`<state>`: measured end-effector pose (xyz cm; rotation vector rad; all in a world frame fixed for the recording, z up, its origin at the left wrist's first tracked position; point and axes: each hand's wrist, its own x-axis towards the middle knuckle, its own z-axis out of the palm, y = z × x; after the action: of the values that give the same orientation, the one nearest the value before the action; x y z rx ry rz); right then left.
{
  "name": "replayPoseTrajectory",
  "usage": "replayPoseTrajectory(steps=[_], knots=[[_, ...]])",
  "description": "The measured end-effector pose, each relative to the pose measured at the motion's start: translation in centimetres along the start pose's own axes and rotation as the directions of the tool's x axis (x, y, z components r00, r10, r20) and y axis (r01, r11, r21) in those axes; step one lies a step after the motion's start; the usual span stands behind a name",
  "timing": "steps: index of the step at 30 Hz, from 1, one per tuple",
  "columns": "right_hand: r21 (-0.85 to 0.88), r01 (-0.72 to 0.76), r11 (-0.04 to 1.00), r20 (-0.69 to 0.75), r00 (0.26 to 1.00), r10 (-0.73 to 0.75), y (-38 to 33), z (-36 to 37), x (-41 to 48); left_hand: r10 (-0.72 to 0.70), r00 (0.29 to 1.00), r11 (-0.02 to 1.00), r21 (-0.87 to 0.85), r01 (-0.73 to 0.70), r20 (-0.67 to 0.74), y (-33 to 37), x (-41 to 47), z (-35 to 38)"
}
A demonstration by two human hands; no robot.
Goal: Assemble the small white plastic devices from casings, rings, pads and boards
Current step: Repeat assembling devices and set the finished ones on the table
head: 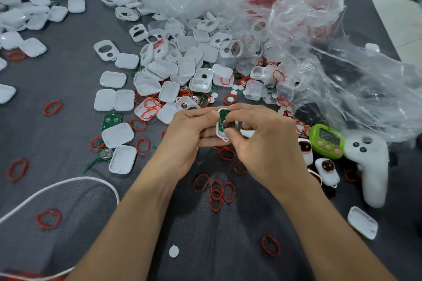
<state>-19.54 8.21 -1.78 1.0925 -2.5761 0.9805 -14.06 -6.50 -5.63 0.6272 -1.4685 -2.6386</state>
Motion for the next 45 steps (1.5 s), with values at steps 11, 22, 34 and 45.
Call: replayPoseTrajectory(steps=[11, 22, 34, 45], knots=[[-0.059, 0.02, 0.998, -0.031, 0.999, -0.022, -0.3, 0.6, 0.0, 0.015, 1.0, 1.0, 0.016, -0.016, 0.013, 0.0, 0.0, 0.2], [-0.098, -0.018, 0.995, 0.033, 0.999, 0.021, -1.0, 0.3, 0.2, 0.021, 0.999, 1.0, 0.017, -0.021, 0.026, -0.1, -0.1, 0.0], [0.278, -0.474, 0.835, 0.035, 0.874, 0.484, 0.2, 0.4, -0.4, 0.064, 0.998, 0.993, 0.099, -0.064, 0.009, -0.6, 0.1, 0.0], [0.435, -0.61, 0.663, 0.211, 0.785, 0.583, 0.9, 0.5, -0.3, 0.082, 0.997, 0.98, 0.185, -0.078, -0.013, -0.7, -0.1, 0.2]])
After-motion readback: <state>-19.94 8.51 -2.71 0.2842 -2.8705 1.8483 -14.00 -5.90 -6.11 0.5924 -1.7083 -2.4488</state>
